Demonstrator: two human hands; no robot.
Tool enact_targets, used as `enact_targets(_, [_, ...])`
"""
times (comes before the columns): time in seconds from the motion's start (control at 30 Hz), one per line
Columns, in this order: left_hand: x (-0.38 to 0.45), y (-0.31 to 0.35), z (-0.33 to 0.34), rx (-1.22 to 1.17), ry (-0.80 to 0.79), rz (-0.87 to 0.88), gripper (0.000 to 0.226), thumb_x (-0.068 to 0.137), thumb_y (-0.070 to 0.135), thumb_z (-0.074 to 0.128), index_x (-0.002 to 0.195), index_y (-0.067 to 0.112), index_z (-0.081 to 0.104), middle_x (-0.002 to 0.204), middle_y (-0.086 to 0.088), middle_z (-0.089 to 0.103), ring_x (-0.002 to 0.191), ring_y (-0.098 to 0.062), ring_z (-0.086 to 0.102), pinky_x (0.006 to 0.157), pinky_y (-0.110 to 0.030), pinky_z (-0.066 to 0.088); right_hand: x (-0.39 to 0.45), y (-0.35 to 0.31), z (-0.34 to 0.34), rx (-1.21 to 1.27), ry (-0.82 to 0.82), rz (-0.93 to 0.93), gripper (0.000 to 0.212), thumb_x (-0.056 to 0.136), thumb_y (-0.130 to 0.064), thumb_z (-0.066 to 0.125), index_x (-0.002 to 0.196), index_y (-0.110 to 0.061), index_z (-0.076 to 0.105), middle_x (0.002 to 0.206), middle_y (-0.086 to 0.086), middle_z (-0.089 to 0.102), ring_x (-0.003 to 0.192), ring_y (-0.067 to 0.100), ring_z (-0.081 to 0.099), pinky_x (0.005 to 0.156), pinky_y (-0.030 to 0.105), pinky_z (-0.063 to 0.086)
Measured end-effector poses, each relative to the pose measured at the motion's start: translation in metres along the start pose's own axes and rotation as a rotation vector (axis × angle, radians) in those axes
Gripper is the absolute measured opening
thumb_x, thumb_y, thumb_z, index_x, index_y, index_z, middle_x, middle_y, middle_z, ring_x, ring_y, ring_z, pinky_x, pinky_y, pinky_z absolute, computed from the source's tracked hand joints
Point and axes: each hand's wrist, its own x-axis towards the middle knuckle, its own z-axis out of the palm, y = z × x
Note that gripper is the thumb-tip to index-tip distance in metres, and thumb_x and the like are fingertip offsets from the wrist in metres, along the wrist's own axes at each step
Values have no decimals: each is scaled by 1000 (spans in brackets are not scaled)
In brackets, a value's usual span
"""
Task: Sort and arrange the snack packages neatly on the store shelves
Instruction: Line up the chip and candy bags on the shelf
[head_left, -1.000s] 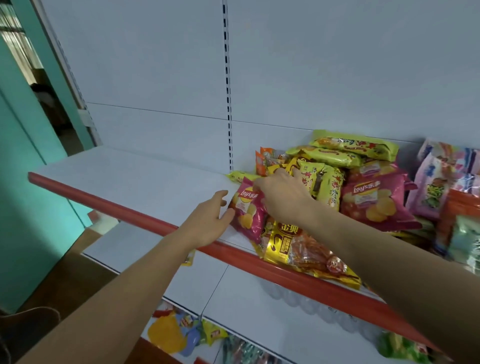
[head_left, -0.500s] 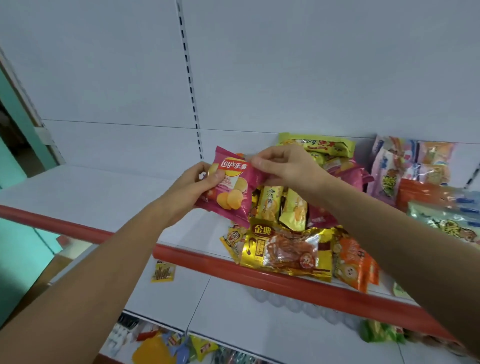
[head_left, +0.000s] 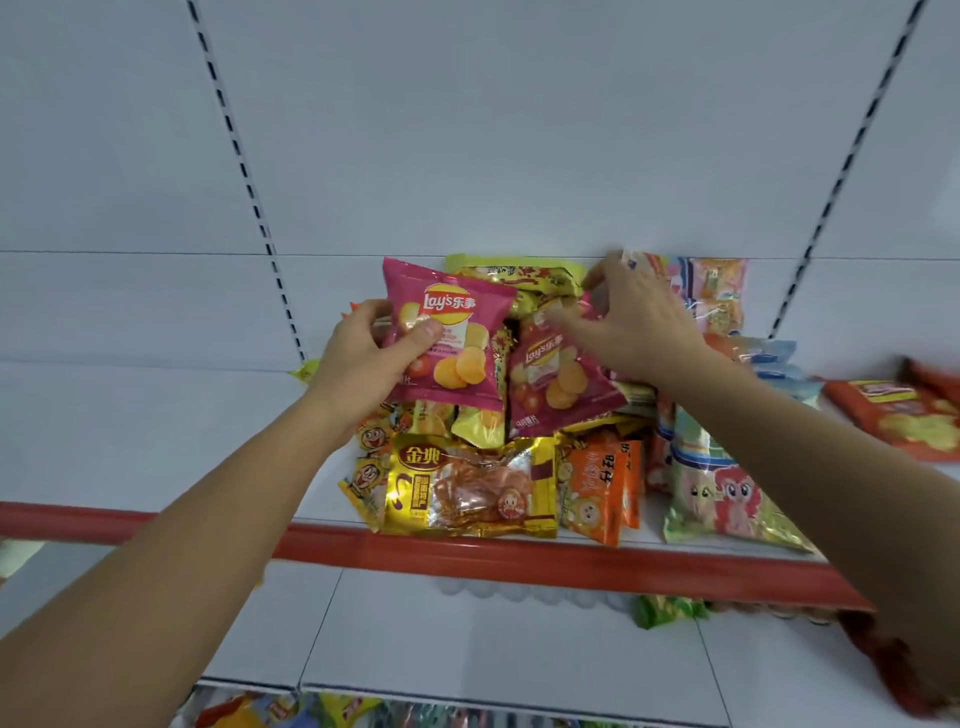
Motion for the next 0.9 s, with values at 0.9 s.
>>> enact_targets(0.9, [-3, 56, 150, -257, -248, -48, 78, 70, 70, 75, 133, 33, 47, 127, 11, 68, 116, -11, 66, 105, -46, 49, -49, 70, -65, 687, 240, 227, 40, 90, -42, 69, 121, -35, 45, 104, -6, 64, 83, 11, 73, 72, 35, 62])
